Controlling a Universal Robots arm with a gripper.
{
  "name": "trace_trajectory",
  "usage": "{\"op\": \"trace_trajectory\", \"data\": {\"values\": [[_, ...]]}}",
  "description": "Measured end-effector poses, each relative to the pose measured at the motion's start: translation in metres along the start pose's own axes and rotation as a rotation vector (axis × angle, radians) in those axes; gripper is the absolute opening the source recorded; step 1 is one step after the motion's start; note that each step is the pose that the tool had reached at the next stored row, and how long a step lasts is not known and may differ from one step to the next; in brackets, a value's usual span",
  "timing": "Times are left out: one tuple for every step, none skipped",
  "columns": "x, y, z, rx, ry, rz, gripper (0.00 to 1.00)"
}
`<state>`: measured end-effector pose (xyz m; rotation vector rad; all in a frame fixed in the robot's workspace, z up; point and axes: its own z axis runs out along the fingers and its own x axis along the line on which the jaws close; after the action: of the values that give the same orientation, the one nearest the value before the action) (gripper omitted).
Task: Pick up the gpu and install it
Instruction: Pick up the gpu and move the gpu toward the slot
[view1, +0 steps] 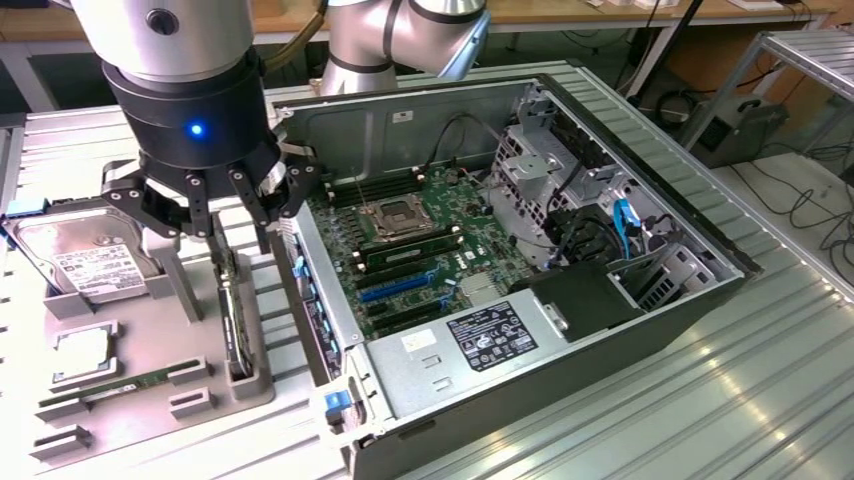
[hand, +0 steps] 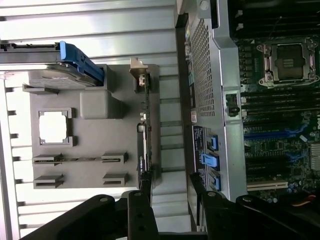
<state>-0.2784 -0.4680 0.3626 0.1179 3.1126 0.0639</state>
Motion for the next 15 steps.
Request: {"op": "trace_trajectory", "data": {"values": [[0.0001, 0.0, 0.0003, 0.0, 0.0, 0.0, 0.42], [0.0001, 0.0, 0.0006, 0.0, -0.0001, 0.0, 0.42], [0.0003, -0.0001, 0.0009, -0.0001, -0.0001, 0.0, 0.42], [0.0003, -0.0001, 0.0012, -0.0001, -0.0001, 0.0, 0.42], [0.0005, -0.0001, 0.0016, -0.0001, -0.0001, 0.0, 0.42], [0.0006, -0.0001, 0.002, -0.0002, 0.0, 0.0, 0.42], [0.0007, -0.0001, 0.0025, -0.0001, 0.0, 0.0, 0.42], [0.001, -0.0002, 0.0029, -0.0001, -0.0002, 0.0, 0.42], [0.0012, -0.0002, 0.0033, 0.0, -0.0001, 0.0, 0.42], [0.0014, -0.0003, 0.0036, 0.0001, -0.0001, 0.0, 0.42], [0.0017, -0.0003, 0.0041, -0.0001, 0.0, 0.0, 0.42], [0.0018, -0.0003, 0.0046, -0.0001, 0.0, 0.0, 0.42], [0.0021, -0.0003, 0.0051, 0.0, 0.0, 0.0, 0.42], [0.0022, -0.0004, 0.0054, 0.0, 0.0, 0.0, 0.42], [0.0023, -0.0004, 0.0058, 0.0, -0.0001, 0.0, 0.42]]}}
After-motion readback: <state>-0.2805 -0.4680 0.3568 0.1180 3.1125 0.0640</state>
